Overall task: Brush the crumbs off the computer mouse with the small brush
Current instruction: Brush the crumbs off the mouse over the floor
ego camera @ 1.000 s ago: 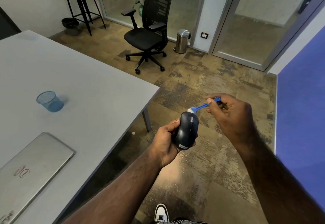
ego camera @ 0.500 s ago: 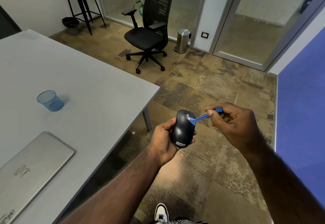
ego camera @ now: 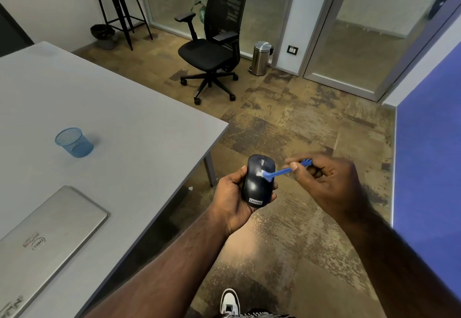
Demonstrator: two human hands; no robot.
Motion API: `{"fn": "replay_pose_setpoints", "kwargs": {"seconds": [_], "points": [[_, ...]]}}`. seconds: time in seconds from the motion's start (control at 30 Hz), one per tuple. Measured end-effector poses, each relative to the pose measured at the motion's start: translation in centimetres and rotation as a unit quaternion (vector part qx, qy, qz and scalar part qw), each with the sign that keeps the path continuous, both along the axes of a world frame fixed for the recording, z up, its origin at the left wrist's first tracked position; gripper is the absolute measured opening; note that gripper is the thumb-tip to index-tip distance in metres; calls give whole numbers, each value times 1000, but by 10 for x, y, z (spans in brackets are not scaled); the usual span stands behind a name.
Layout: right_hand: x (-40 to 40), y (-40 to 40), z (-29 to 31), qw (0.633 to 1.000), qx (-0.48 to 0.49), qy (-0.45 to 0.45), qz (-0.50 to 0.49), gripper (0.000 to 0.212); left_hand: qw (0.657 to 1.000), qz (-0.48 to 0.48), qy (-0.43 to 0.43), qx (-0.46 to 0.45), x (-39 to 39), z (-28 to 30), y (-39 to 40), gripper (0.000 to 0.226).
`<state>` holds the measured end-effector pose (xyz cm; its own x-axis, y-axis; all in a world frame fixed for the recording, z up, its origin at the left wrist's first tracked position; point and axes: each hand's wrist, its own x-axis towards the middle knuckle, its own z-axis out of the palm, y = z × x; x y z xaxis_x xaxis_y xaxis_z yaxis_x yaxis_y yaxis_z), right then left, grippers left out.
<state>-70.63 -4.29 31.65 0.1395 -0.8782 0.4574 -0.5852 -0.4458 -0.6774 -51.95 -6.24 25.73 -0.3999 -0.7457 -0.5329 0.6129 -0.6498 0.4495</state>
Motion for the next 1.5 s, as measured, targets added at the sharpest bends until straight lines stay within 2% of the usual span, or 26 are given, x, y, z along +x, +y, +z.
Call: {"fn": "replay_pose_setpoints", "kwargs": {"seconds": [0.1,0.27,0.4,0.57,0.73,0.9,1.03,1.23,1.4,1.5], "points": [[1,4,-3,999,11,25,32,15,1000,9,8,14,-2,-2,0,47],[-3,0,-6,999,-11,-13,-46,15,1000,5,27,15,-3,0,0,47],[1,6,-6,1000,2,13,12,12,999,14,36,21,-2,-1,0,46],[-7,-4,-6,995,-11,-16,-97,16,999,0,51,17,-2,0,0,51],[-4,0,-2,999,-13,-18,-50,12,998,2,61,22,-2,-1,0,50],[-8,-9,-5,993,-11,-30,-113,16,998,2,65,15,-2,-5,0,52],[1,-2,-1,998,-23,-51,-37,16,997,9,67,22,-1,-6,-3,49],[-4,-10,-7,994,-33,-52,-88,17,997,-2,77,7,-1,-8,-5,54],[4,0,-2,999,-12,-27,21,15,996,19,82,25,0,-10,-7,51],[4,-2,-5,999,-19,-25,-1,16,997,17,73,23,-1,-11,-7,50]]}}
